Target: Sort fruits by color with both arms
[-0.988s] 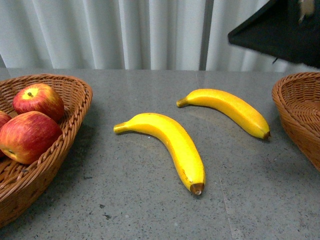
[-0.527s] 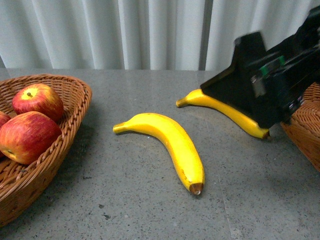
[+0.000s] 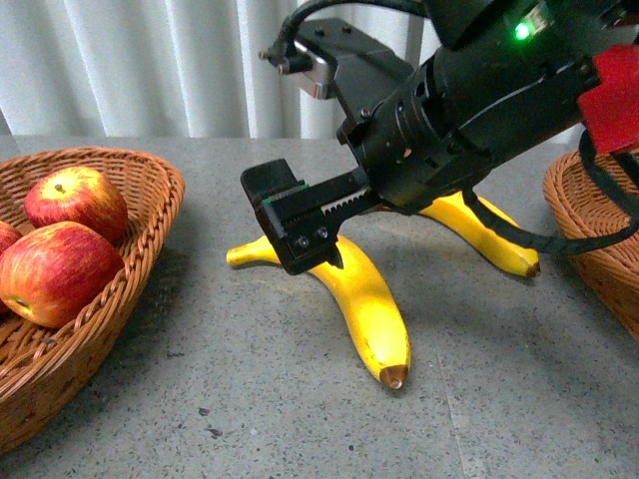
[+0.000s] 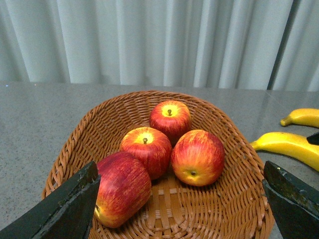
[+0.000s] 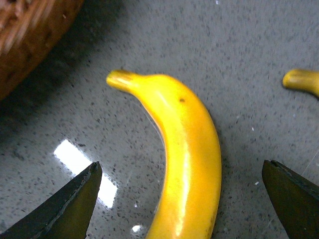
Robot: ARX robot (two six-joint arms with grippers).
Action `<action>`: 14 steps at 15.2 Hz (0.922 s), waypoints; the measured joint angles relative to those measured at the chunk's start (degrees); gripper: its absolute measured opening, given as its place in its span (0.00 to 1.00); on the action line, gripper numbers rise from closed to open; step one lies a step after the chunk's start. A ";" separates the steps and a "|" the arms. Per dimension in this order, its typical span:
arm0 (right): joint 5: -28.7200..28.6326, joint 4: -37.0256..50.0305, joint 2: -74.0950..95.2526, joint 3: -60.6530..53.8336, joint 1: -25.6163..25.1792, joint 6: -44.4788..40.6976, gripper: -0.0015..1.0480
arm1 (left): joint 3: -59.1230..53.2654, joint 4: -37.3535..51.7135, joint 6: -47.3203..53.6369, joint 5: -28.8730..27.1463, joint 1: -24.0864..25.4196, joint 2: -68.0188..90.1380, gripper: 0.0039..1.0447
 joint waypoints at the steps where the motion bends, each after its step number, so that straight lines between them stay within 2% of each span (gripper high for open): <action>1: 0.96 -0.94 1.09 0.28 0.00 0.46 0.94 | 0.00 0.02 0.00 -0.02 0.00 0.00 0.94; 10: 5.16 0.46 3.21 -3.93 1.05 -3.48 0.94 | 0.00 0.00 0.00 -0.02 0.00 0.00 0.94; 11: 5.22 0.37 3.21 -4.00 1.07 -3.87 0.91 | 0.00 0.02 0.00 -0.02 0.00 0.00 0.94; 14: 5.38 0.04 3.21 -4.00 1.44 -4.90 0.62 | 0.00 0.02 0.00 -0.02 0.00 0.00 0.94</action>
